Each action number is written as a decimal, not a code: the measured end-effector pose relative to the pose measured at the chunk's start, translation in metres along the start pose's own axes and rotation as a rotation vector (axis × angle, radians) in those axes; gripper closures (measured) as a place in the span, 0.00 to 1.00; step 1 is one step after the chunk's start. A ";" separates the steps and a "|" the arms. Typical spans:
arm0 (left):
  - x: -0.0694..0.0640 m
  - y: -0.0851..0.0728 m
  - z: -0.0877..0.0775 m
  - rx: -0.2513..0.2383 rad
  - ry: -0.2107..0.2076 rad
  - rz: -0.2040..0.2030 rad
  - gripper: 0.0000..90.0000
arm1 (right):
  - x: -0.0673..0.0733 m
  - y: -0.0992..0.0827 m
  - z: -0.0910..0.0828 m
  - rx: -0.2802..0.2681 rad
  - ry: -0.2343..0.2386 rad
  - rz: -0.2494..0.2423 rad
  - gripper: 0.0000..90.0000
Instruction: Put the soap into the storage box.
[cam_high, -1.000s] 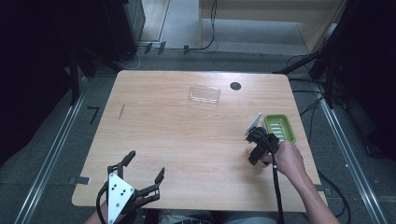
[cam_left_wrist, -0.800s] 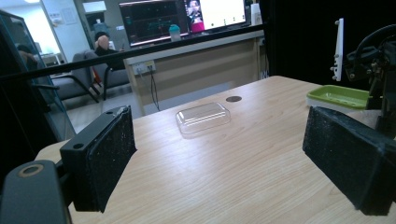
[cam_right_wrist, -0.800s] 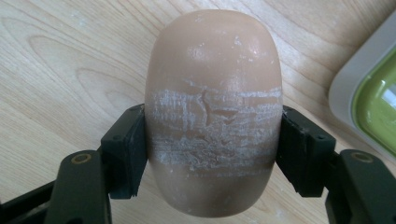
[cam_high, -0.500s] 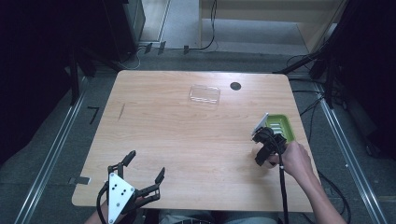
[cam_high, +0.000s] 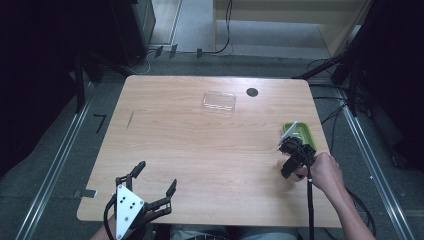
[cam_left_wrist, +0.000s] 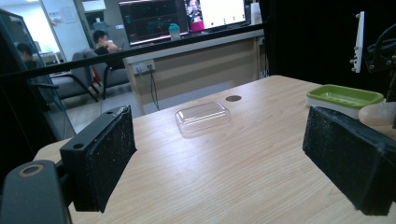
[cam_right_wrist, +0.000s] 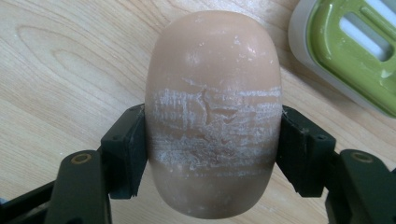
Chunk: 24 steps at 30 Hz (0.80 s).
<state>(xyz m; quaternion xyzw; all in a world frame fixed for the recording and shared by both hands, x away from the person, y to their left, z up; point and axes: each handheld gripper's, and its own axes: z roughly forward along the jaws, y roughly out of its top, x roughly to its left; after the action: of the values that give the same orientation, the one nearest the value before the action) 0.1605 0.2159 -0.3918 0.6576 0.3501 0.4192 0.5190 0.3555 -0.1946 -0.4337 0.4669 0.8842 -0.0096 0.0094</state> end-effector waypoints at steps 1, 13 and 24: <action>0.000 0.000 0.000 0.000 0.000 0.000 0.11 | 0.000 0.000 0.000 0.000 -0.001 0.001 0.37; 0.000 0.000 0.000 -0.003 0.000 -0.005 0.11 | -0.010 -0.006 -0.005 -0.001 -0.011 0.024 0.37; 0.000 0.000 0.000 -0.003 0.000 -0.005 0.11 | -0.022 -0.011 -0.013 -0.014 -0.022 0.057 0.37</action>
<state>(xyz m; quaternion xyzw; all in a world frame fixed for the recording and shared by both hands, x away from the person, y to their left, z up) 0.1602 0.2162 -0.3918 0.6558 0.3511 0.4185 0.5211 0.3589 -0.2182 -0.4204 0.4919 0.8703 -0.0085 0.0229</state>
